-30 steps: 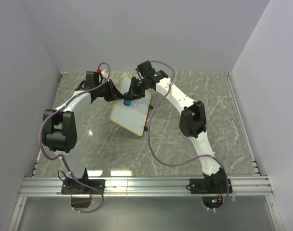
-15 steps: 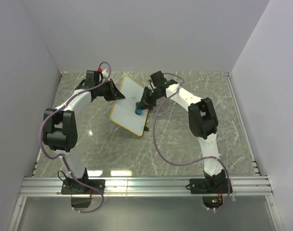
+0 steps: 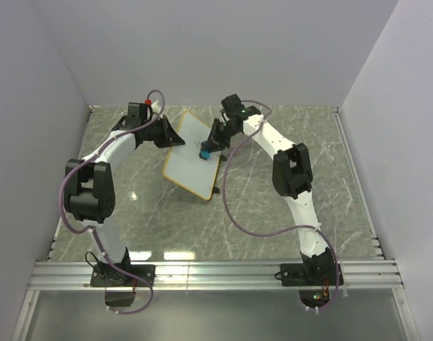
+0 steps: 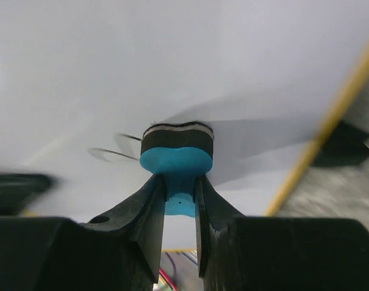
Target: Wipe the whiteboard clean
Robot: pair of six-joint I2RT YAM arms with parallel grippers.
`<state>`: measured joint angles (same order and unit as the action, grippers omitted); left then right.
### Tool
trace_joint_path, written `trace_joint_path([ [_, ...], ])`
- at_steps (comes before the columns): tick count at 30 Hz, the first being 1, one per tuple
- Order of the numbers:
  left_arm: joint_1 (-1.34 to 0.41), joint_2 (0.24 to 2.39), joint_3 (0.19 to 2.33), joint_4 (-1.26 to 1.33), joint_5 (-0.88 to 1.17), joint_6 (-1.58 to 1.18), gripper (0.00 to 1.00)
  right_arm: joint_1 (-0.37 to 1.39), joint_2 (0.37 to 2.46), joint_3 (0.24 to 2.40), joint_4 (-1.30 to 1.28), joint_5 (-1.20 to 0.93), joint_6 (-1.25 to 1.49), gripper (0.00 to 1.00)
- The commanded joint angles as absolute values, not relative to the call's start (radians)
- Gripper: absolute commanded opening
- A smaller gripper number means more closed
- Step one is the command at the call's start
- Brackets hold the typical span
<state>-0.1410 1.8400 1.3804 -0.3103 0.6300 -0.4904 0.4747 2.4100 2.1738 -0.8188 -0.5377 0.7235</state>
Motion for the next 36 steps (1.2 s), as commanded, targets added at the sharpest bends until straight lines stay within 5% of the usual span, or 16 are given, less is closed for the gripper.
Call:
trace_joint_path([
  [1, -0.256, 1.921, 1.321, -0.554, 0.592, -0.33, 0.0, 0.529, 2.526, 2.302, -0.545, -0.586, 0.889, 0.0],
  [12, -0.259, 1.927, 1.336, -0.568, 0.594, -0.324, 0.0, 0.528, 2.546, 2.226, -0.402, -0.664, 0.991, 0.0],
  [19, -0.259, 1.924, 1.356, -0.575, 0.578, -0.325, 0.0, 0.482, 2.384, 1.84, -0.433, -0.634, 0.832, 0.0],
  [29, -0.259, 1.917, 1.373, -0.571, 0.537, -0.357, 0.01, 0.396, 2.073, 1.568, -0.453, -0.548, 0.678, 0.0],
  [30, -0.259, 1.916, 1.374, -0.571, 0.534, -0.363, 0.02, 0.384, 2.047, 1.55, -0.453, -0.54, 0.677, 0.0],
  [36, -0.259, 1.884, 1.353, -0.545, 0.526, -0.393, 0.49, 0.31, 1.869, 1.401, -0.535, -0.339, 0.588, 0.0],
])
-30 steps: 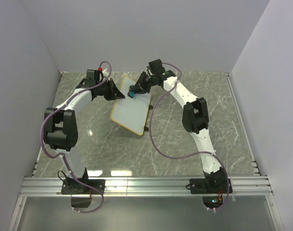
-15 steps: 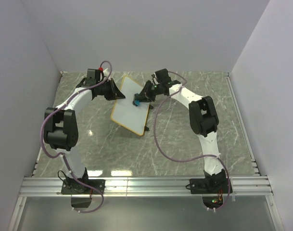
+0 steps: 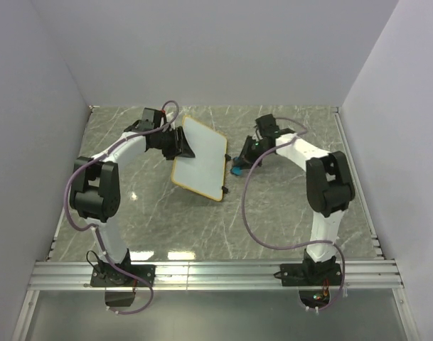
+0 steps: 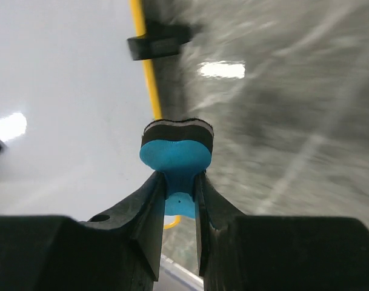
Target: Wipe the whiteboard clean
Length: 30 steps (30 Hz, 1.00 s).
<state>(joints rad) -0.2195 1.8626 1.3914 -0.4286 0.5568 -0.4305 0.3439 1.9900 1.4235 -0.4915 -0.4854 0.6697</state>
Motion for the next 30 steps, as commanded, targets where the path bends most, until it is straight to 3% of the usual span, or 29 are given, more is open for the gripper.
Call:
trace_joint_path([
  [1, -0.259, 1.876, 1.351, -0.545, 0.523, -0.397, 0.53, 0.31, 1.856, 1.373, -0.549, -0.304, 0.568, 0.0],
  [5, -0.259, 1.861, 1.347, -0.543, 0.514, -0.408, 0.61, 0.308, 1.841, 1.318, -0.624, -0.146, 0.512, 0.0],
  [11, -0.259, 1.822, 1.364, -0.549, 0.492, -0.431, 0.74, 0.31, 1.856, 1.244, -0.624, -0.078, 0.5, 0.0],
  [12, -0.259, 1.815, 1.368, -0.555, 0.483, -0.434, 0.75, 0.308, 1.861, 1.241, -0.629, -0.054, 0.496, 0.14],
  [14, -0.259, 1.789, 1.38, -0.558, 0.468, -0.445, 0.79, 0.307, 1.87, 1.243, -0.638, -0.041, 0.48, 0.29],
  [15, -0.256, 1.772, 1.387, -0.563, 0.46, -0.452, 0.87, 0.308, 1.873, 1.243, -0.64, -0.035, 0.474, 0.51],
  [18, -0.256, 1.726, 1.393, -0.555, 0.449, -0.469, 0.99, 0.308, 1.867, 1.249, -0.644, -0.029, 0.462, 0.75],
  [21, -0.253, 1.68, 1.396, -0.555, 0.422, -0.492, 0.99, 0.308, 1.852, 1.268, -0.658, -0.014, 0.46, 0.82],
  [30, -0.193, 1.452, 1.289, -0.523, 0.217, -0.541, 0.99, 0.318, 1.663, 1.385, -0.701, -0.148, 0.416, 0.83],
])
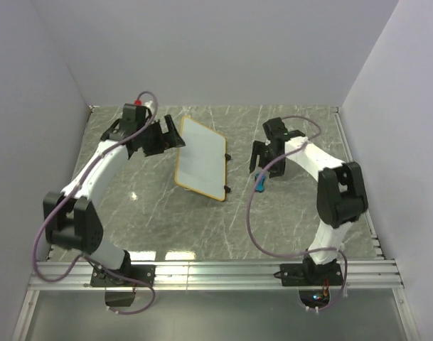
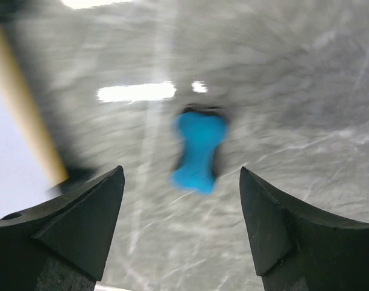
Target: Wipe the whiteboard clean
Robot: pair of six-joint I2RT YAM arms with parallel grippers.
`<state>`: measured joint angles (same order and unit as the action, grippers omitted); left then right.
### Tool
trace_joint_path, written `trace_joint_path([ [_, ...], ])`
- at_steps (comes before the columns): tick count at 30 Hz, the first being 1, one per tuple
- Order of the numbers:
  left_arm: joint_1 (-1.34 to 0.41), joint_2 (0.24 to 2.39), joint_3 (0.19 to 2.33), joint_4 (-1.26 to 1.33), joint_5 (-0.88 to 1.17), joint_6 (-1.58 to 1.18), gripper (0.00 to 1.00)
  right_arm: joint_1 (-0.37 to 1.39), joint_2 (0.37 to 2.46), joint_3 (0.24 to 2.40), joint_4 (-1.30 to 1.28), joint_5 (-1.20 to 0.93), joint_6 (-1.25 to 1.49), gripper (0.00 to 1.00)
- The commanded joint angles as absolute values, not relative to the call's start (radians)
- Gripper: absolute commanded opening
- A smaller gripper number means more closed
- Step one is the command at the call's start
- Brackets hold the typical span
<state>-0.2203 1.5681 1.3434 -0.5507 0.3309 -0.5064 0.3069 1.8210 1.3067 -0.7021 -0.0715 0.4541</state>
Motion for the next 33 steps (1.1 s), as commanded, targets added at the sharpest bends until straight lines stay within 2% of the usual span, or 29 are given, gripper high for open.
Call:
trace_joint_path([
  [1, -0.189, 1.422, 1.266, -0.509, 0.157, -0.546, 0.99, 0.319, 1.629, 1.388, -0.668, -0.191, 0.41, 0.83],
  [3, -0.181, 1.33, 1.197, -0.473, 0.092, -0.557, 0.99, 0.322, 1.565, 1.399, -0.631, -0.355, 0.399, 0.79],
  [5, -0.175, 1.264, 1.143, -0.454, -0.015, -0.549, 0.99, 0.331, 1.477, 1.411, -0.603, -0.411, 0.382, 0.79],
  [8, -0.167, 1.155, 1.091, -0.449, -0.188, -0.548, 0.99, 0.341, 1.392, 1.462, -0.638, -0.402, 0.376, 0.79],
  [13, -0.158, 1.055, 0.991, -0.379, -0.242, -0.531, 0.99, 0.344, 1.152, 1.375, -0.623, -0.347, 0.371, 0.81],
  [19, -0.155, 1.054, 0.922, -0.316, -0.233, -0.551, 0.99, 0.347, 0.852, 1.088, -0.499, -0.261, 0.365, 0.89],
  [20, -0.153, 1.051, 0.913, -0.305, -0.233, -0.555, 0.99, 0.347, 0.819, 1.041, -0.488, -0.243, 0.37, 0.98],
  [21, -0.153, 1.049, 0.905, -0.298, -0.229, -0.558, 0.99, 0.347, 0.777, 1.026, -0.482, -0.22, 0.379, 1.0],
  [30, -0.152, 1.029, 0.839, -0.224, -0.273, -0.558, 0.99, 0.348, 0.761, 1.051, -0.54, -0.184, 0.391, 1.0],
  [33, -0.152, 1.029, 0.763, -0.122, -0.389, -0.566, 0.99, 0.348, 0.764, 1.046, -0.549, -0.099, 0.425, 1.0],
])
